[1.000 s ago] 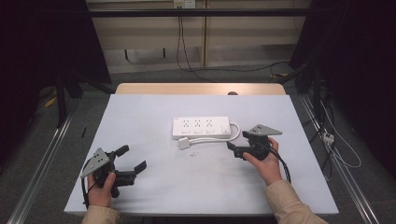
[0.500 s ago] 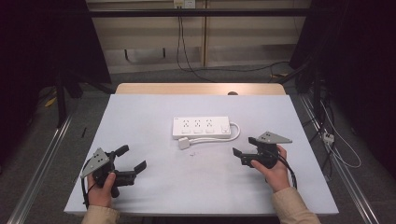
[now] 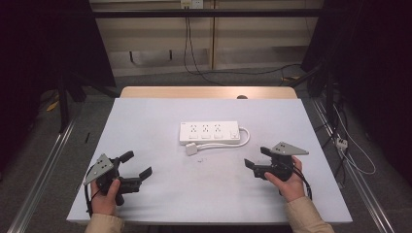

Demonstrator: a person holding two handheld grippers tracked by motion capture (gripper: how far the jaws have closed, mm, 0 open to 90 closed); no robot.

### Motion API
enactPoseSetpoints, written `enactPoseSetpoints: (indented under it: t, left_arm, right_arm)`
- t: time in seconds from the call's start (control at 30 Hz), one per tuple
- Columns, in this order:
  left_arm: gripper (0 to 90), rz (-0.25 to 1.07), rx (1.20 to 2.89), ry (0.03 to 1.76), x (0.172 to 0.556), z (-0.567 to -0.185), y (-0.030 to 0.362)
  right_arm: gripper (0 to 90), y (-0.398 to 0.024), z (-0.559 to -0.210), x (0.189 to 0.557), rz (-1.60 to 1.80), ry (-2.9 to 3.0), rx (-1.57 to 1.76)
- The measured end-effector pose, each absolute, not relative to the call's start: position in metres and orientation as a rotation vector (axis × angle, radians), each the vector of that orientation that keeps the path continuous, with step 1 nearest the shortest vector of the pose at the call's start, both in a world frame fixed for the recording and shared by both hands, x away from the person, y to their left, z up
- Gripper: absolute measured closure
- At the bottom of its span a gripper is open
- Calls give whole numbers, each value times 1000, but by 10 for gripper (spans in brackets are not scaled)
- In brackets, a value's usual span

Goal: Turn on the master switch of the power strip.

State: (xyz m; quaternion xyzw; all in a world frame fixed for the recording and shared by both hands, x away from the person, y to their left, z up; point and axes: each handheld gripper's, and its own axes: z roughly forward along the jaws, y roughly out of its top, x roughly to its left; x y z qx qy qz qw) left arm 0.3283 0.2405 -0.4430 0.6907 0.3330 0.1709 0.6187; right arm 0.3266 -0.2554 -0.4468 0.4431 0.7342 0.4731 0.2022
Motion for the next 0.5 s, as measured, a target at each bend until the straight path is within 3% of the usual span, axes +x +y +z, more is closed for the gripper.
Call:
enactPoseSetpoints:
  t: [0.5]
  left_arm:
    - [26,391,1595,759,328,-443,239]
  right_arm:
    - [179,-268,-446,312,1326,2054,1236]
